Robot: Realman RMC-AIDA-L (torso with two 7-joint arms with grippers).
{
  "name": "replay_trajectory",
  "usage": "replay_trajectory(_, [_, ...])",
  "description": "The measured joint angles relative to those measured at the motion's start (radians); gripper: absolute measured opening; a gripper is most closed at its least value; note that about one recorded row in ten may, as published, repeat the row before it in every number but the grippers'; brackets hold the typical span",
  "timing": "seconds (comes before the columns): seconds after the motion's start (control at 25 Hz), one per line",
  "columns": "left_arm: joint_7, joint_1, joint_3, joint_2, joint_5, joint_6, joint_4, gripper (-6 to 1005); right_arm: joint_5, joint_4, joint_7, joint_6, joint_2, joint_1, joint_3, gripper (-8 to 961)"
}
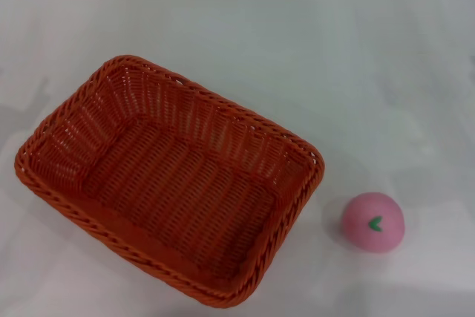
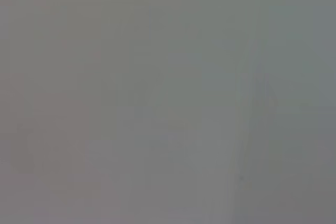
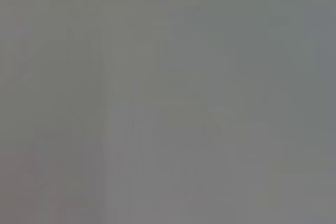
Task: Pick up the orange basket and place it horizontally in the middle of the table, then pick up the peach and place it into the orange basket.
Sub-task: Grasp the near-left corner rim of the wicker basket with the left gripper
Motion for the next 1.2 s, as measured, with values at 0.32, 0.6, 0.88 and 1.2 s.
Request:
replay_trajectory(0.32, [0.0, 0.002, 0.0, 0.0, 0.001, 0.0, -0.002, 872, 0.0, 0.0, 0.0, 0.001, 0.0, 0.002, 0.0, 694])
replay_trajectory(0.6, [0.0, 0.003, -0.004, 0.0, 0.001, 0.0, -0.002, 872, 0.001, 0.001, 0.0, -0.002, 0.0, 0.004, 0.0, 693])
replay_trajectory(0.88, [-0.007, 0.002, -0.001, 0.002, 0.002, 0.001, -0.002, 872, 0.001, 0.002, 0.0, -0.003, 0.0, 0.005, 0.0, 693])
replay_trajectory(1.2, [-0.232, 0.014, 0.0, 0.005, 0.132, 0.046, -0.145, 871, 0.001, -0.003, 0.0, -0.004, 0.0, 0.007, 0.0, 693])
